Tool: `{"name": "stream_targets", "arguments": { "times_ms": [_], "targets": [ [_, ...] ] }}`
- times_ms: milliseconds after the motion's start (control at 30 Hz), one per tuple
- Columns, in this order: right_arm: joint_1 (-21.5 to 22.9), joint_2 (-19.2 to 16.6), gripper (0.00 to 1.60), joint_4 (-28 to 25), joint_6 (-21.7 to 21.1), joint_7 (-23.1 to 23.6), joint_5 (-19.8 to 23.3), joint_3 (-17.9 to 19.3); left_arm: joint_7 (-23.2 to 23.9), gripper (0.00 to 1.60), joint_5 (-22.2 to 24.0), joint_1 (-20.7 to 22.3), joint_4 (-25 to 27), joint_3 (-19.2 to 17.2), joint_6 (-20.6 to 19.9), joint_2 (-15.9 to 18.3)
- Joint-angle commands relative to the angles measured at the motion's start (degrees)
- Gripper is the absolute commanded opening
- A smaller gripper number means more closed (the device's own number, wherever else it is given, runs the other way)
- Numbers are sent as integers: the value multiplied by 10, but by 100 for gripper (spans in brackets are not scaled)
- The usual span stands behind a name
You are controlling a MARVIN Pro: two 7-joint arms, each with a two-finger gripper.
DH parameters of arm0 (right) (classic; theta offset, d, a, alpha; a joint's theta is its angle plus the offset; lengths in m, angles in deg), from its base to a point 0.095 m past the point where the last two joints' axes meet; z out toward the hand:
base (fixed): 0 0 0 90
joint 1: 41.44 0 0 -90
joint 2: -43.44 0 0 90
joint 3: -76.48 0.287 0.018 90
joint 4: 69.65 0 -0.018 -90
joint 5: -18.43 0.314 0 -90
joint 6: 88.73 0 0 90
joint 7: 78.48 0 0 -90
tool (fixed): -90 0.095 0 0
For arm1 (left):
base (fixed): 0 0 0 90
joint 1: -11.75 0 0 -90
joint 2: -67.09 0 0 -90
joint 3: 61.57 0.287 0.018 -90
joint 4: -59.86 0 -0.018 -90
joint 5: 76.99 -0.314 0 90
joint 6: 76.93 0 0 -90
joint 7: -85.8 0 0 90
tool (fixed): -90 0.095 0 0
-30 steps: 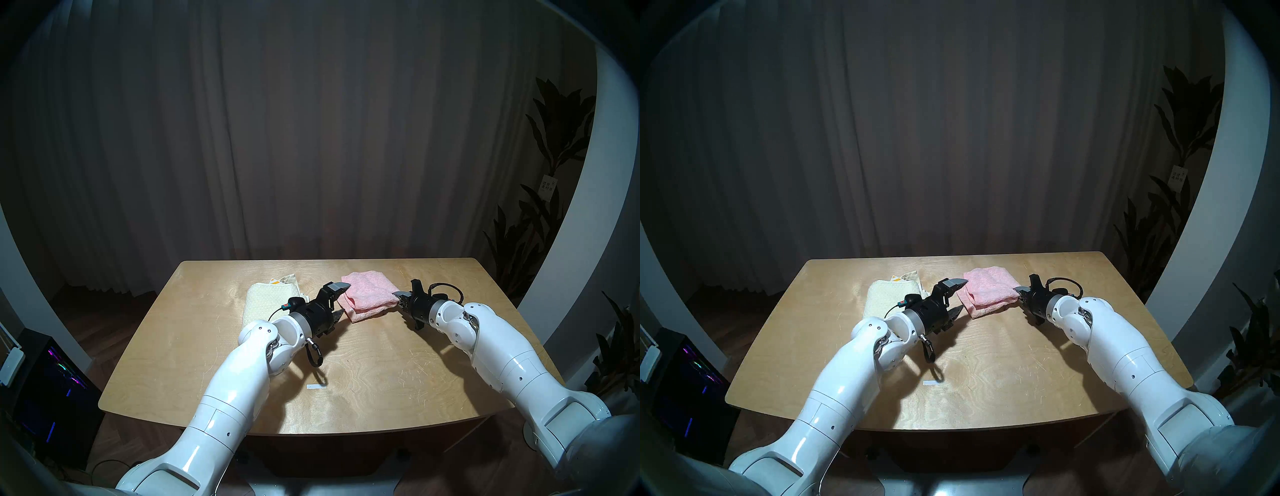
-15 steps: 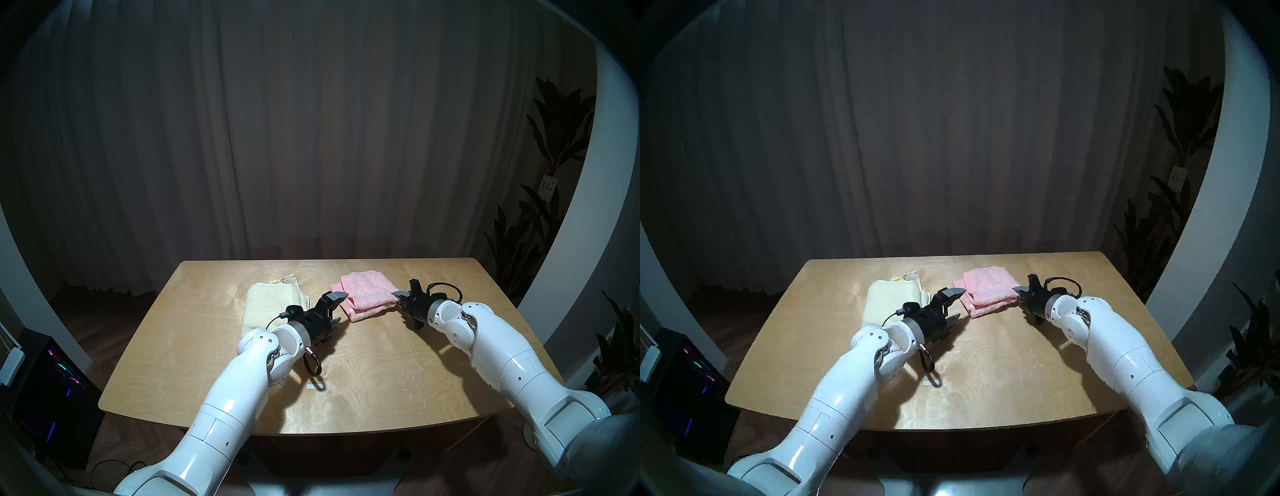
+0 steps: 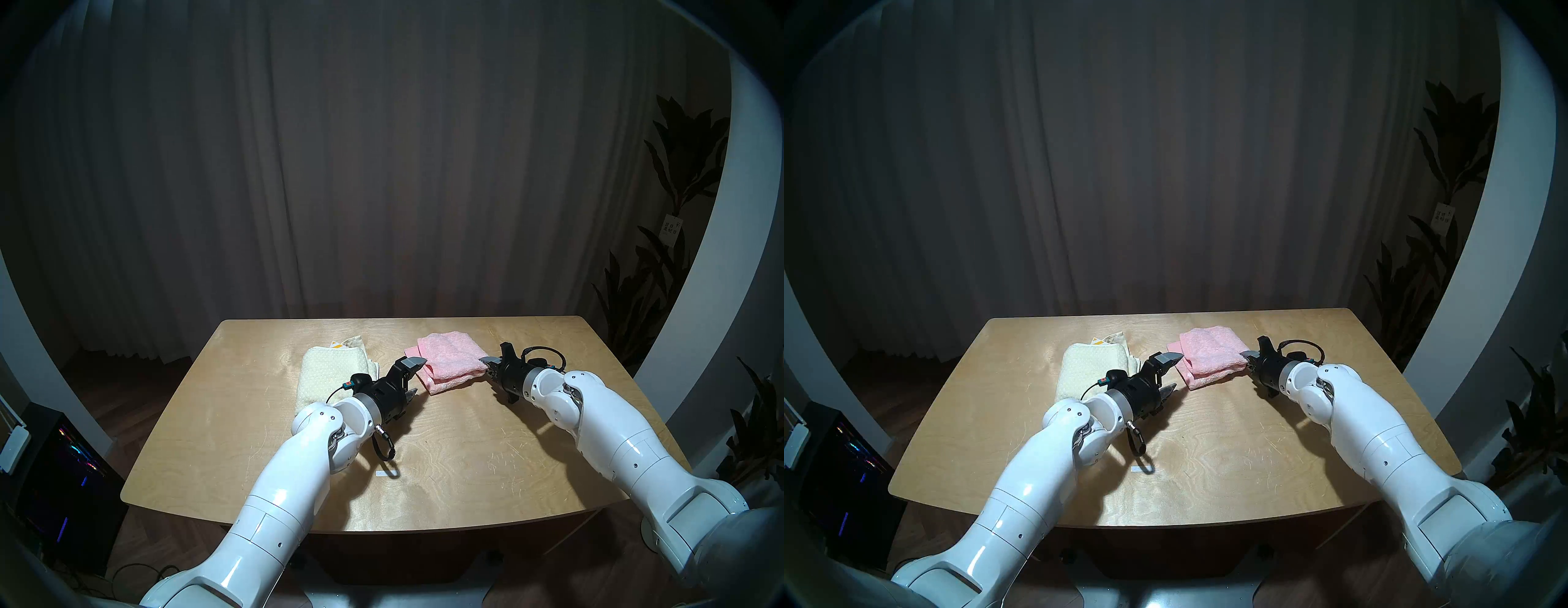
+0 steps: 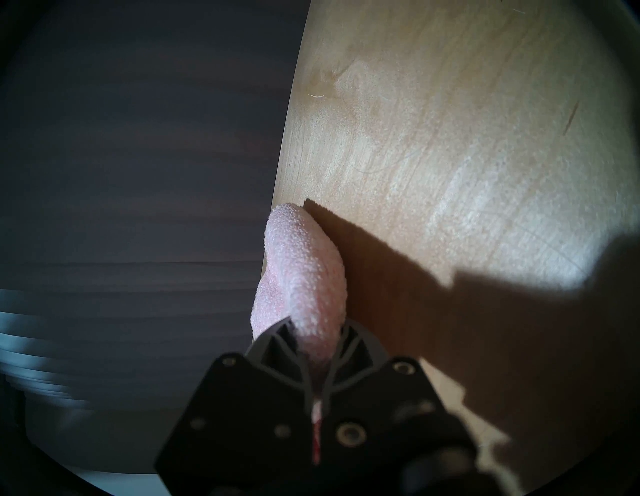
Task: Fold each towel twice and stack them on table
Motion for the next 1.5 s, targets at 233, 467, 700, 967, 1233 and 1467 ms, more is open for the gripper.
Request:
{"name": "stream_targets", "arguments": {
  "times_ms": [233, 467, 700, 967, 1233, 1467],
  "targets": [
    [-41, 11, 0, 12, 16, 6, -19, -25, 8, 160, 5, 8, 14, -1, -1, -3],
    [-42, 7, 0, -8, 21, 7, -24, -25, -46, 160, 36, 50, -50, 2, -13, -44],
    [-46, 4, 0, -17, 28, 6, -25, -23, -102, 160, 52, 88, -68, 11, -29, -62],
    [-48, 2, 0, -24, 35, 8, -24, -19, -184, 160, 67, 113, -88, 17, -41, -69],
    [-50, 0, 0, -29, 40, 8, -24, -19, -219, 160, 80, 135, -129, 15, -43, -79],
    [-51, 0, 0, -32, 41, 7, -23, -20, -217, 160, 83, 144, -159, 19, -42, -84]
  ]
}}
